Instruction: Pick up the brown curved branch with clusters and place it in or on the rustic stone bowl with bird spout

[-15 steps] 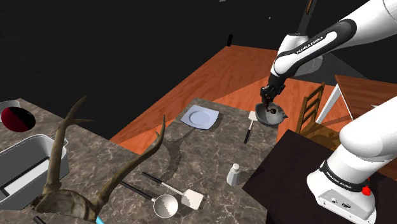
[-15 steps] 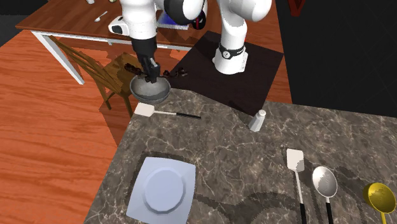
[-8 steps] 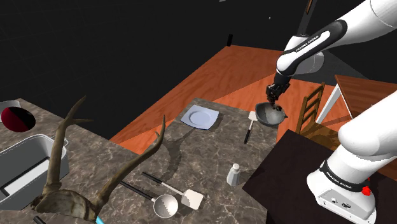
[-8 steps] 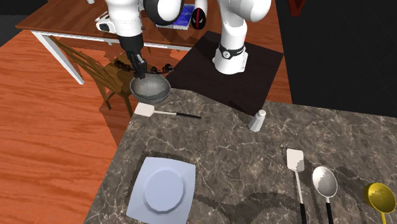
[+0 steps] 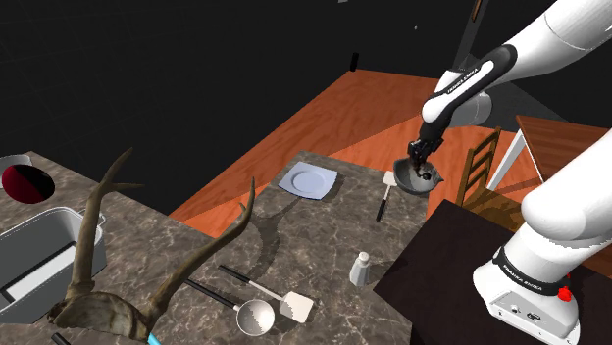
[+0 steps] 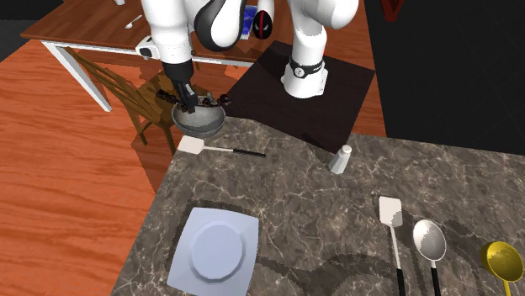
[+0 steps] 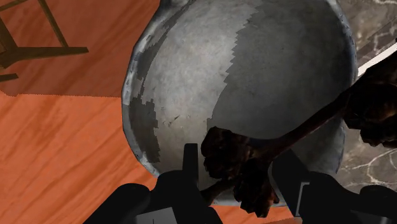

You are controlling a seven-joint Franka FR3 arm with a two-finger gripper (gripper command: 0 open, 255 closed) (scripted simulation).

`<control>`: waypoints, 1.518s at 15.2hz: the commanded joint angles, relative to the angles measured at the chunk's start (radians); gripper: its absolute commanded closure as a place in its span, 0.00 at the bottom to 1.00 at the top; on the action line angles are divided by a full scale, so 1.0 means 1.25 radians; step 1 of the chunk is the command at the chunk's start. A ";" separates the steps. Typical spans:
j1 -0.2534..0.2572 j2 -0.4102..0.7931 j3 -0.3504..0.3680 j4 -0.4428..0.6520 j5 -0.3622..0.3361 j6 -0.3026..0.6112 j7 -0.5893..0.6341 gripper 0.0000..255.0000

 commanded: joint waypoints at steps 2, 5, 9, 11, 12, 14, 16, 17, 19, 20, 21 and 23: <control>0.002 0.026 0.000 -0.003 0.006 0.030 -0.004 1.00; 0.002 0.026 0.000 -0.003 0.006 0.030 -0.004 1.00; 0.002 0.026 0.000 -0.003 0.007 0.030 -0.004 1.00; 0.002 0.026 0.000 -0.004 0.006 0.030 -0.004 0.00; 0.002 0.026 0.000 -0.004 0.006 0.030 -0.004 0.00; 0.002 0.026 0.000 -0.004 0.006 0.030 -0.004 0.00; 0.000 -0.005 0.000 -0.004 -0.001 -0.001 0.001 0.00; -0.001 -0.036 0.000 -0.003 -0.008 -0.032 0.006 0.00; -0.004 -0.088 0.001 0.002 -0.017 -0.089 0.012 0.00; -0.004 -0.088 0.001 0.002 -0.017 -0.089 0.012 0.00; -0.004 -0.088 0.001 0.002 -0.017 -0.089 0.012 0.00; -0.004 -0.088 0.001 0.002 -0.017 -0.089 0.012 0.00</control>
